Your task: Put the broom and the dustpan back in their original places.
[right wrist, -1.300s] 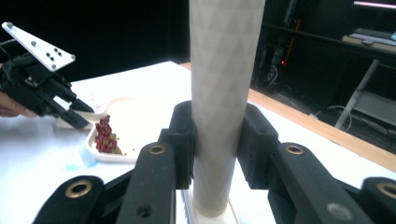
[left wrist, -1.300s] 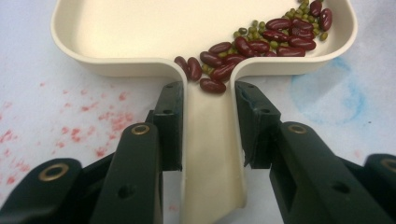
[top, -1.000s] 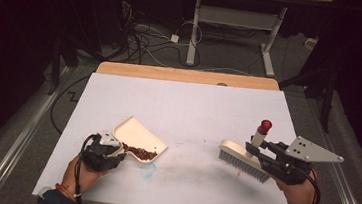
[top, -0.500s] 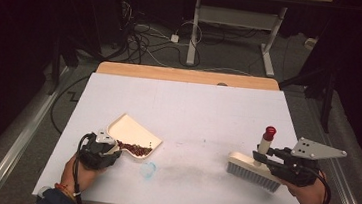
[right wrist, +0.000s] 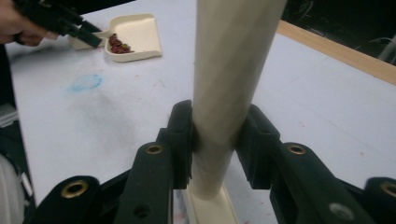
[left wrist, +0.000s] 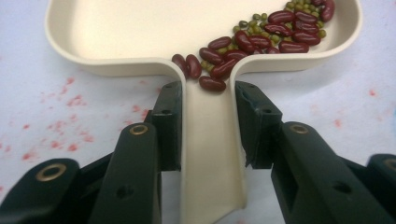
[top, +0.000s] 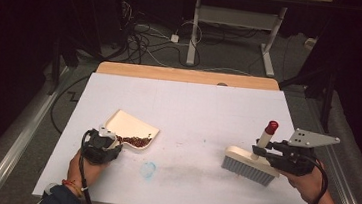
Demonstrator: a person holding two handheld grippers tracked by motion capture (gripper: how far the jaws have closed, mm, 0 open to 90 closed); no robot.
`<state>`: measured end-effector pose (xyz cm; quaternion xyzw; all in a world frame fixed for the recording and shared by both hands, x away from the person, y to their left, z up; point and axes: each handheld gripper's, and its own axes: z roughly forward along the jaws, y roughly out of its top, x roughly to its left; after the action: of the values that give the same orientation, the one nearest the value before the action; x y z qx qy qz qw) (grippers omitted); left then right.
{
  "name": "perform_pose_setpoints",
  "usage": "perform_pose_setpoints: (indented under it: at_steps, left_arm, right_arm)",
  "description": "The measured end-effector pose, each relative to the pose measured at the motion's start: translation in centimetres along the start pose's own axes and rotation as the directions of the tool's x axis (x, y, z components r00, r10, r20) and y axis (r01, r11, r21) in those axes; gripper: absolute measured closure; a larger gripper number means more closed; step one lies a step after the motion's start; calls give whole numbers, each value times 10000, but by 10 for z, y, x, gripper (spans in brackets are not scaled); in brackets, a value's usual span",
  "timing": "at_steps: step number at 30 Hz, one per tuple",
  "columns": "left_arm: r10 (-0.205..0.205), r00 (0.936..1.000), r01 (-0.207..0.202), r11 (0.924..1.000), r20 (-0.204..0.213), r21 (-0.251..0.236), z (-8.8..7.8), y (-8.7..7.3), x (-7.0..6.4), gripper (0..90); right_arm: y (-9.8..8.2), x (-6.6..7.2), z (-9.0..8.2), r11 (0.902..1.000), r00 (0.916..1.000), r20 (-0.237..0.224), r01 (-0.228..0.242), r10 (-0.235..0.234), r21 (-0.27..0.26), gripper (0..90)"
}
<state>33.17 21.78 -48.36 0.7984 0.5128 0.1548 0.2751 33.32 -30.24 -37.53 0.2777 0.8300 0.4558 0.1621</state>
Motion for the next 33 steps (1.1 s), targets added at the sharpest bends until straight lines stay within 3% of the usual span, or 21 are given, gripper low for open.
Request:
perform_pose_setpoints:
  at_steps: [4, 7, 10, 13, 15, 17, 18, 20, 23, 25, 27, 30, 33]
  left_arm:
    - [31, 9986, -33, 10000, 527, 35, -1, 2, -14, 477]
    - [384, 9925, -384, 9993, 1161, -27, -4, 1, -26, 439]
    - [1034, 9927, -1029, 9946, 620, -105, -9, 2, -30, 403]
    - [1135, 9900, -1079, 9918, 836, -691, -15, 0, -23, 380]
    - [1809, 9787, -1644, 9738, 975, -1571, -23, -4, -20, 366]
    - [2364, 9674, -2144, 9554, 912, -2030, -30, -6, -18, 352]
    - [2393, 9670, -2130, 9479, 880, -2369, -34, -8, -16, 363]
    - [2243, 9731, -1997, 9354, 530, -2918, -40, -10, -12, 289]
    - [2437, 9663, -2062, 9254, 827, -3180, -44, -11, -9, 307]
    - [2600, 9626, -2236, 9210, 760, -3190, -43, -12, -10, 244]
    - [2749, 9593, -2409, 9154, 639, -3225, -42, -12, -14, 204]
    - [2980, 9530, -2642, 9054, 540, -3324, -41, -12, -16, 198]
    - [2932, 9544, -2571, 9030, 562, -3443, -40, -13, -16, 199]
  right_arm:
    - [6, -13, 9, 9998, 9979, 621, -175, 173, 26, 581]
    - [14, -24, 22, 9996, 9930, 1153, -277, 263, 107, 535]
    - [19, -37, 42, 9982, 9854, 1642, -518, 459, 315, 533]
    - [19, -49, 64, 9940, 9689, 2302, -1021, 904, 391, 533]
    - [18, -54, 78, 9930, 9529, 2932, -1005, 780, 627, 526]
    - [17, -59, 86, 9908, 9476, 3019, -1253, 1042, 515, 513]
    - [17, -61, 91, 9903, 9420, 3215, -1233, 967, 636, 502]
    - [16, -63, 101, 9897, 9302, 3602, -1106, 708, 910, 482]
    - [18, -64, 116, 9908, 9104, 4109, -961, 487, 954, 443]
    - [22, -60, 126, 9929, 9035, 4284, -593, 97, 1028, 443]
    - [25, -56, 132, 9936, 8861, 4634, -422, -112, 1048, 407]
    - [26, -50, 135, 9967, 8907, 4545, -362, -8, 727, 405]
    - [26, -46, 135, 9982, 8960, 4431, -479, 273, 355, 401]
